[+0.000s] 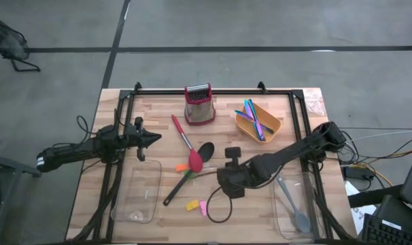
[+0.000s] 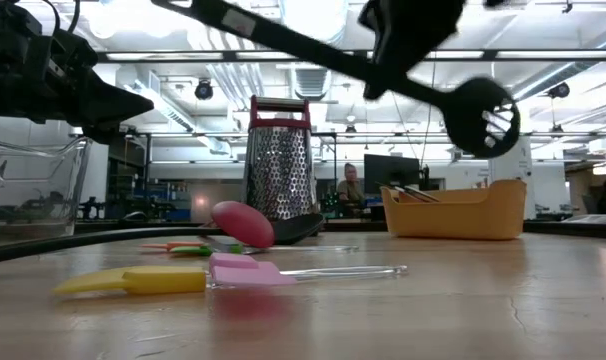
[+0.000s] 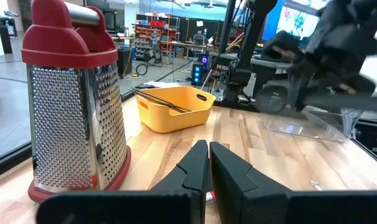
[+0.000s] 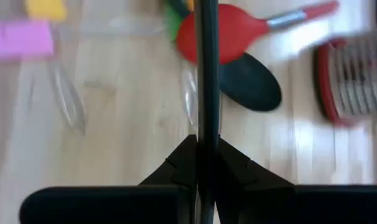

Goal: Pick & Place Kitchen Items
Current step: Put the right black slotted spoon into the right transparent bin

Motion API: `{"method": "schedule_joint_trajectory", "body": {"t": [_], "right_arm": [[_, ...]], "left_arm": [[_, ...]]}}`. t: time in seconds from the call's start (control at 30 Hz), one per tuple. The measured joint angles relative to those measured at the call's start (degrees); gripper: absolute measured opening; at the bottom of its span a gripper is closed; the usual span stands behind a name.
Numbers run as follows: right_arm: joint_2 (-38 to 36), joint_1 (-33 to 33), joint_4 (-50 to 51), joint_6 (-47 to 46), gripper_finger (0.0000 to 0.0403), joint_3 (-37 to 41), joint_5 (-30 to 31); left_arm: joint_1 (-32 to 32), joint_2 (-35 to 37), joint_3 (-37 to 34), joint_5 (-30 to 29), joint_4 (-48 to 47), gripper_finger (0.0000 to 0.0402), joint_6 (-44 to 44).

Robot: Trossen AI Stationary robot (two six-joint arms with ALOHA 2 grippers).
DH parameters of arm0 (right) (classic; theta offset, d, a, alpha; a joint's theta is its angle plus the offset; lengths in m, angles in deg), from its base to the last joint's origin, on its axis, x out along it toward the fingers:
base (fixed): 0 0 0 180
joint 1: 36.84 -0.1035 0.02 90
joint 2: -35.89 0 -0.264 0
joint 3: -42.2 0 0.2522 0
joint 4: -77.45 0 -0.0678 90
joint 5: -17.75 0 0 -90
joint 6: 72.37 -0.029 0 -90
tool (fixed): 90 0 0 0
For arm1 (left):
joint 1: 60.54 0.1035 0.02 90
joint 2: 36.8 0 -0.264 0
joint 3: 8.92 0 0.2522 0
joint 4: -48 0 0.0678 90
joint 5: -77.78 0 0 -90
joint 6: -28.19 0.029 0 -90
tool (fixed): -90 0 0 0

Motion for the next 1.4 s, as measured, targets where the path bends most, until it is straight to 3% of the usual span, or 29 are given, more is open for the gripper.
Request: {"method": "schedule_joint_trajectory", "body": {"t": [0.3,0.57,0.73,1.4], "right_arm": [[0.0,-2.33,14.15,-23.37,0.0022,-7.78,0.67],[-0.33,-8.33,28.0,-42.06,0.0025,-13.02,9.48],[-0.31,-12.54,37.05,-54.96,0.0027,-13.02,11.59],[-0.74,-30.32,37.2,-90.44,0.0028,-5.4,10.48]], "left_arm": [[0.0,0.01,0.0,0.0,0.0,0.0023,0.0],[0.0,0.01,0.0,0.02,0.0,0.0023,-0.02],[0.01,0.0,0.0,0.0,0.0,0.0023,-0.01],[0.02,-0.01,0.0,0.01,0.0,0.0023,0.0]]}}
